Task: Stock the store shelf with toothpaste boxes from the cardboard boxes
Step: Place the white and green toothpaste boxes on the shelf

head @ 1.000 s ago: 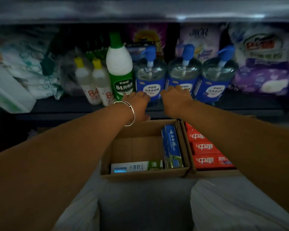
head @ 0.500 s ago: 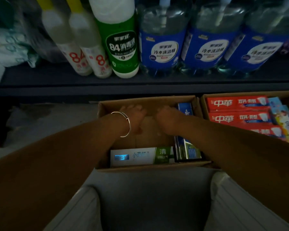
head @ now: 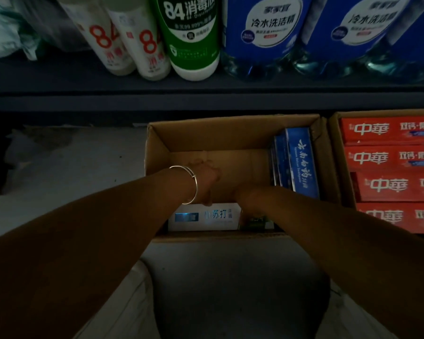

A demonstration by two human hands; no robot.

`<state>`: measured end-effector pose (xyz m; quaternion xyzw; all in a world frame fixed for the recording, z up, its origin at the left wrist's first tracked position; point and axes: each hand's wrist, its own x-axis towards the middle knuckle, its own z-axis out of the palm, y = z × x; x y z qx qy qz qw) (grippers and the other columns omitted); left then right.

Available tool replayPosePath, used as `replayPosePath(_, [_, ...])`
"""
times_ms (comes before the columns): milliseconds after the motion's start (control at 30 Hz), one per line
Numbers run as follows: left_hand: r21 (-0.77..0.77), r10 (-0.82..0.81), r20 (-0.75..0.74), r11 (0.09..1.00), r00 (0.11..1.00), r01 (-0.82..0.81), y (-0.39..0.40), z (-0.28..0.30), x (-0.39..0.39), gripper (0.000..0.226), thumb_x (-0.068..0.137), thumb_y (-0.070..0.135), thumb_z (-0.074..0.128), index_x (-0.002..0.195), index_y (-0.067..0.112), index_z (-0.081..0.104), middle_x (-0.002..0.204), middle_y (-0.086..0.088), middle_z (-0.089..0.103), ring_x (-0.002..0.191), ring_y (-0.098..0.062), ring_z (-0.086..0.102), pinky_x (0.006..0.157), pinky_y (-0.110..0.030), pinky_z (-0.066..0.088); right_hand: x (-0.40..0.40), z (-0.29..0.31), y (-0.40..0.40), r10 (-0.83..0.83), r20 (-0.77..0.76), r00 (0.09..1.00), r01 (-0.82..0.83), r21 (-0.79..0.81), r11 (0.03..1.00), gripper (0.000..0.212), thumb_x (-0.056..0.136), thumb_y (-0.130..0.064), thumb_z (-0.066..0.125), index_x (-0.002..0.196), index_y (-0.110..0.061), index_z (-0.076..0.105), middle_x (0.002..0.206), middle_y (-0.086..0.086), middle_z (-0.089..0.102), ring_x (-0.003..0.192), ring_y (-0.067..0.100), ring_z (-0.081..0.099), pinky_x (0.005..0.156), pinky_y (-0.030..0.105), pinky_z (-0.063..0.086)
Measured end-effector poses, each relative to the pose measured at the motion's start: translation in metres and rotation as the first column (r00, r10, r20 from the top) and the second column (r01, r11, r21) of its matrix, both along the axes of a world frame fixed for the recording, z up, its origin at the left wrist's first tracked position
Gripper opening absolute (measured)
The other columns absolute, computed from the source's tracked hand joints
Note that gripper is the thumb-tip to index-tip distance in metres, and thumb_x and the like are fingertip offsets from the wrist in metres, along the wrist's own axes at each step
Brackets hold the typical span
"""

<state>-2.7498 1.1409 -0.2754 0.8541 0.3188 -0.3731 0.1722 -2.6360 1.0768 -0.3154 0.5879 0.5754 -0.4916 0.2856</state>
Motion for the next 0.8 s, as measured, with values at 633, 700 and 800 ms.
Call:
replayPosePath(633, [-0.068, -0.073, -0.049, 0.995, 0.996, 0.070, 0.005, -0.005, -0.003, 0.075, 0.077, 0.034, 0.074, 0.140, 0.013, 0.039, 0.141, -0.008, 0.039, 0.126, -0.025, 0.045, 0.102, -0.031, 0.040, 0.001, 0.016, 0.006, 0.109, -0.006, 0.994, -0.109, 0.048, 0.993, 0.046, 0.087, -0.016, 0.065, 0.129, -0.003, 0.051, 0.130, 0.011, 0.054, 0.113, 0.021, 0.054, 0.087, 0.026, 0.045])
replayPosePath(700, [-0.081, -0.064, -0.046, 0.995, 0.997, 0.061, 0.005, -0.001, -0.005, 0.075, 0.077, 0.033, 0.074, 0.140, 0.014, 0.040, 0.141, -0.007, 0.041, 0.126, -0.024, 0.046, 0.101, -0.031, 0.041, 0.002, 0.019, 0.007, 0.086, -0.009, 0.996, -0.085, 0.081, 0.993, 0.046, 0.085, -0.015, 0.068, 0.126, -0.002, 0.053, 0.128, 0.012, 0.055, 0.097, 0.018, 0.052, 0.071, 0.023, 0.045])
replayPosePath(800, [-0.091, -0.056, -0.061, 0.995, 0.997, 0.051, 0.005, 0.000, -0.007, 0.072, 0.076, 0.030, 0.075, 0.138, 0.011, 0.042, 0.139, -0.008, 0.045, 0.124, -0.024, 0.047, 0.099, -0.030, 0.040, 0.001, 0.029, 0.008, 0.105, 0.000, 0.995, -0.104, 0.100, 0.990, 0.048, 0.083, -0.019, 0.070, 0.125, -0.004, 0.054, 0.114, 0.007, 0.057, 0.089, 0.014, 0.045, 0.054, 0.015, 0.033])
